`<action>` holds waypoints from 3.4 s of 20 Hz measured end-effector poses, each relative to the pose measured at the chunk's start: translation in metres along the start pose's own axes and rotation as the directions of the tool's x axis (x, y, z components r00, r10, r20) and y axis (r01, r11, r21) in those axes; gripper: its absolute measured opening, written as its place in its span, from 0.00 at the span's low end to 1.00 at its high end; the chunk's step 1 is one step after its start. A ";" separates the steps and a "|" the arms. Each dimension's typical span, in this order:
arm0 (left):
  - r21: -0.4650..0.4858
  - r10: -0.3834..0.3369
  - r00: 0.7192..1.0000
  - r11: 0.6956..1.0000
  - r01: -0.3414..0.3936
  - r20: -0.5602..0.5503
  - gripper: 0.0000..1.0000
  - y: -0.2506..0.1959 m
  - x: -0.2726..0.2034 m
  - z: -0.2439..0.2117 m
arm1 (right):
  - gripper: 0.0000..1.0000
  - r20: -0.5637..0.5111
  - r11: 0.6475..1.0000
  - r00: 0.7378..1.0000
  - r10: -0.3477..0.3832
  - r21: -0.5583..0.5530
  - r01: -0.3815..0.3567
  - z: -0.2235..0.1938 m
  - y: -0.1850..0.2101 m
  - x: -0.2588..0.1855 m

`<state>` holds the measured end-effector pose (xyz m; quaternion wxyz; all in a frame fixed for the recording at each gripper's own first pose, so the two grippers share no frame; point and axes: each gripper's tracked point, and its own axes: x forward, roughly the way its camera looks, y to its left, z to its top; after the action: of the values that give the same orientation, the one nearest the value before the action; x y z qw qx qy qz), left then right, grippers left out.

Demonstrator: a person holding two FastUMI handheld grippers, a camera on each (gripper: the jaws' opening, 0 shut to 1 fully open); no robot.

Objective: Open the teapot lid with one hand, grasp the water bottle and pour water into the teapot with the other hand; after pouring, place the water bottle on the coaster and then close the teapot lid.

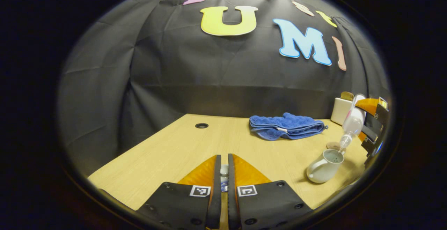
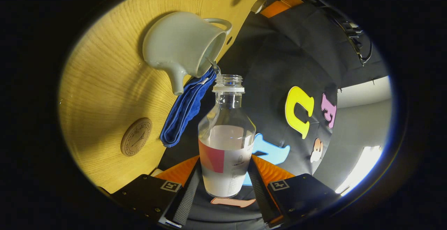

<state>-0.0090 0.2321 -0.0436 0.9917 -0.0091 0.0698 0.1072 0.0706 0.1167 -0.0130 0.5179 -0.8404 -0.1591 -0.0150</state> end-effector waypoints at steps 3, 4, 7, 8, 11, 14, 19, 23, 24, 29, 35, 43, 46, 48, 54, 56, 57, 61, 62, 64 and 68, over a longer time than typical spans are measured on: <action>0.000 -0.002 1.000 1.000 0.002 -0.002 0.14 0.000 0.000 0.000 | 0.76 0.004 1.000 1.000 -0.008 -0.021 0.008 0.001 -0.002 0.000; 0.001 -0.003 1.000 1.000 0.003 -0.001 0.14 -0.001 0.000 0.000 | 0.77 0.006 1.000 1.000 -0.009 -0.029 0.009 0.000 -0.003 0.001; 0.002 -0.003 1.000 1.000 0.003 -0.002 0.14 -0.001 0.000 0.000 | 0.77 0.010 0.999 1.000 -0.010 -0.051 0.010 -0.002 -0.006 0.005; 0.003 -0.004 1.000 1.000 0.004 -0.002 0.14 -0.002 -0.001 -0.001 | 0.77 0.012 0.999 1.000 -0.007 -0.053 0.008 -0.001 -0.005 0.007; 0.005 -0.006 1.000 1.000 0.006 -0.004 0.14 -0.002 -0.001 -0.001 | 0.76 0.020 0.996 1.000 -0.019 -0.082 0.021 0.001 -0.007 0.006; 0.003 -0.010 1.000 1.000 0.010 -0.005 0.14 -0.002 -0.001 -0.001 | 0.77 0.025 0.994 0.999 -0.027 -0.103 0.030 -0.001 -0.006 0.010; 0.001 -0.010 1.000 1.000 0.010 -0.006 0.14 -0.001 -0.001 -0.001 | 0.77 0.035 0.989 0.998 -0.054 -0.132 0.059 0.002 -0.012 0.009; -0.001 -0.012 1.000 1.000 0.012 -0.006 0.14 -0.002 -0.002 -0.001 | 0.77 0.044 0.988 0.997 -0.062 -0.139 0.068 0.002 -0.015 0.012; -0.002 -0.012 1.000 1.000 0.012 -0.006 0.14 -0.003 -0.002 -0.002 | 0.77 0.045 0.988 0.997 -0.063 -0.138 0.069 0.002 -0.015 0.012; -0.005 -0.012 1.000 1.000 0.012 -0.011 0.14 -0.001 -0.002 -0.003 | 0.76 0.065 0.983 0.995 -0.079 -0.158 0.088 0.010 -0.021 0.011; -0.007 -0.015 1.000 1.000 0.015 -0.012 0.14 -0.002 -0.002 -0.003 | 0.77 0.065 0.981 0.994 -0.083 -0.173 0.094 0.006 -0.027 0.016; -0.016 -0.017 1.000 1.000 0.017 -0.004 0.14 -0.002 -0.003 -0.001 | 0.77 0.028 0.998 0.999 0.038 0.052 -0.040 0.002 -0.001 0.019; -0.020 -0.021 1.000 1.000 0.021 0.004 0.14 -0.001 -0.003 0.001 | 0.77 0.004 0.958 0.993 0.119 0.264 -0.116 -0.001 0.014 0.014; -0.022 -0.022 1.000 0.999 0.022 0.006 0.14 -0.003 -0.004 0.001 | 0.77 -0.003 0.881 0.983 0.186 0.443 -0.165 0.000 0.024 0.007; -0.021 -0.030 0.999 0.999 0.031 0.013 0.14 -0.006 -0.004 0.003 | 0.78 -0.001 0.505 0.949 0.316 0.847 -0.167 -0.012 0.040 -0.017; -0.022 -0.038 0.999 0.999 0.038 0.019 0.14 -0.008 -0.004 0.005 | 0.78 0.010 0.370 0.936 0.351 0.917 -0.148 -0.016 0.048 -0.025; -0.022 -0.044 0.999 0.999 0.044 0.024 0.14 -0.010 -0.005 0.007 | 0.78 0.015 0.304 0.933 0.359 0.943 -0.132 -0.025 0.047 -0.033; -0.028 -0.091 0.994 0.995 0.092 0.056 0.14 -0.032 -0.011 0.021 | 0.78 0.048 0.004 0.930 0.364 0.999 -0.053 -0.034 0.053 -0.041; -0.033 -0.109 0.992 0.993 0.111 0.062 0.14 -0.040 -0.013 0.025 | 0.78 0.056 -0.066 0.930 0.364 0.997 -0.035 -0.037 0.054 -0.042; -0.051 -0.150 0.986 0.987 0.153 0.073 0.14 -0.058 -0.016 0.034 | 0.78 0.068 -0.183 0.927 0.368 0.983 0.001 -0.043 0.060 -0.046; -0.058 -0.218 0.971 0.973 0.224 0.098 0.14 -0.094 -0.021 0.053 | 0.77 0.077 -0.316 0.922 0.379 0.947 0.051 -0.050 0.076 -0.052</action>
<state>-0.0023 0.1375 0.0118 0.9988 -0.0458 0.0196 -0.0014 0.0495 0.0283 -0.0650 0.9892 -0.0856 0.0884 0.0800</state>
